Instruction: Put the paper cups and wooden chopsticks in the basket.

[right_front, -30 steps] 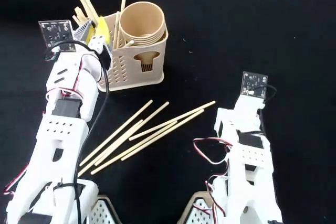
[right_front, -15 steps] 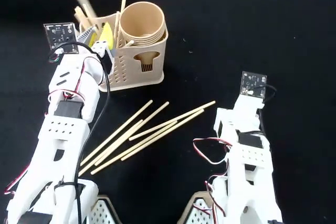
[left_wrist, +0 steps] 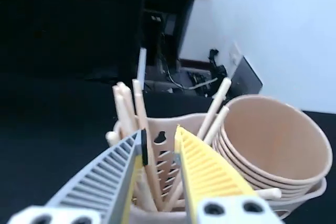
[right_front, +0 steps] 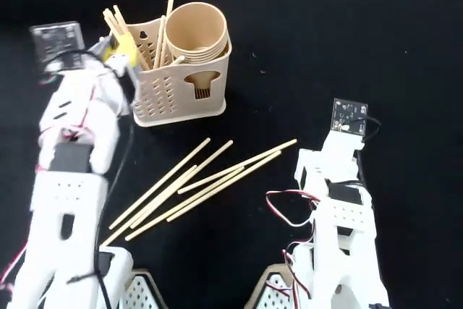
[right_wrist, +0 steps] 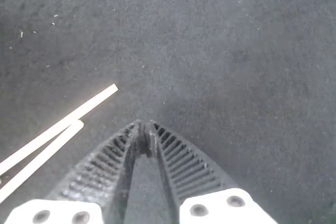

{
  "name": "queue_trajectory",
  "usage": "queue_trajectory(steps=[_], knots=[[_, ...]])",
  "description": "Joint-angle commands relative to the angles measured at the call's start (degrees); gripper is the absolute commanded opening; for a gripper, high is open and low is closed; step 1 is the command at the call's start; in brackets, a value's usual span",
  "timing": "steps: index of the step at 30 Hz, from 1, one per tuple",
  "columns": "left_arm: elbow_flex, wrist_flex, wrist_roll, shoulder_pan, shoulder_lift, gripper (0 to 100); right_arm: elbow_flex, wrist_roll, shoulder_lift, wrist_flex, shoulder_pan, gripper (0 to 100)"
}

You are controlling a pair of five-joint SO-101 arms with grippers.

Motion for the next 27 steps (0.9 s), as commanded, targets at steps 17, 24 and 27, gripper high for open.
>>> queue_trajectory(steps=[17,24,27], knots=[[27.47,33.14,-21.98,-18.77,-26.55,11,-4.79,0.7,-1.1,6.86,-1.76,1.5],[39.52,33.41,-21.98,-18.77,-31.56,11,-16.66,17.23,-1.1,23.3,-8.44,1.5],[42.95,33.14,-21.63,-18.33,-34.64,11,-21.76,25.32,-1.1,31.47,-12.57,1.5]])
